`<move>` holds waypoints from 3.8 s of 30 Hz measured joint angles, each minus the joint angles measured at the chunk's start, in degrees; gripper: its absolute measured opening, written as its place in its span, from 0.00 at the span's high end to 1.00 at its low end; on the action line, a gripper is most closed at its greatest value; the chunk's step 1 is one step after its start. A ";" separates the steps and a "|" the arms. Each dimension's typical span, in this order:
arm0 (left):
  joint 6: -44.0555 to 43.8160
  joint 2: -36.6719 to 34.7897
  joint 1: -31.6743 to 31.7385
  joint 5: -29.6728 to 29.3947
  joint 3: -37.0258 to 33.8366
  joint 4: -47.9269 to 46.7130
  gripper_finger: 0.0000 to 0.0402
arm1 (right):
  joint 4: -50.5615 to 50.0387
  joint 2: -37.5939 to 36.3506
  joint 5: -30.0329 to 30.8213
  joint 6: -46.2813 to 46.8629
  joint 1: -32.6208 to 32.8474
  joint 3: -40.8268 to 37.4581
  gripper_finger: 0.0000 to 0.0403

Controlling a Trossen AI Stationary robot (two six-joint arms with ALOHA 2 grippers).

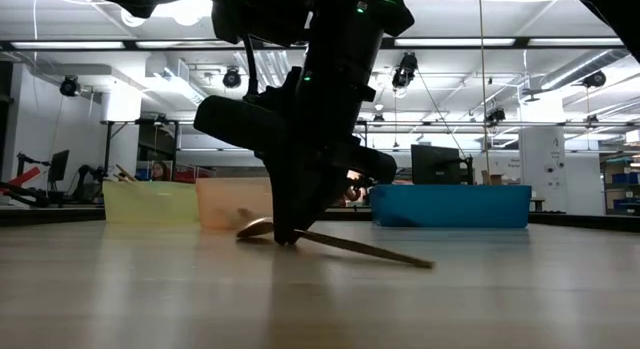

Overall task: Sort silverware by color (type)
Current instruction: Put the gold spoon into the yellow bin

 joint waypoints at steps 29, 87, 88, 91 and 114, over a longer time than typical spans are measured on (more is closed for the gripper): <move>-0.62 0.00 0.02 0.02 0.00 1.01 0.85 | 2.60 -12.24 -2.06 -33.62 5.86 -5.94 0.98; 13.53 21.98 0.81 0.11 0.78 41.07 0.85 | 98.81 -40.04 -25.57 -81.20 2.67 -51.41 0.97; 13.85 22.84 0.81 0.09 1.35 41.03 0.85 | 98.81 -40.04 -25.55 -81.61 2.67 -51.52 0.97; 14.55 25.06 0.81 0.12 3.39 40.70 0.85 | 100.08 -40.04 -25.51 -81.88 2.51 -52.12 0.97; 15.28 29.09 0.90 -6.42 10.23 32.16 0.61 | 109.98 -40.52 -22.75 -80.73 2.25 -56.30 0.97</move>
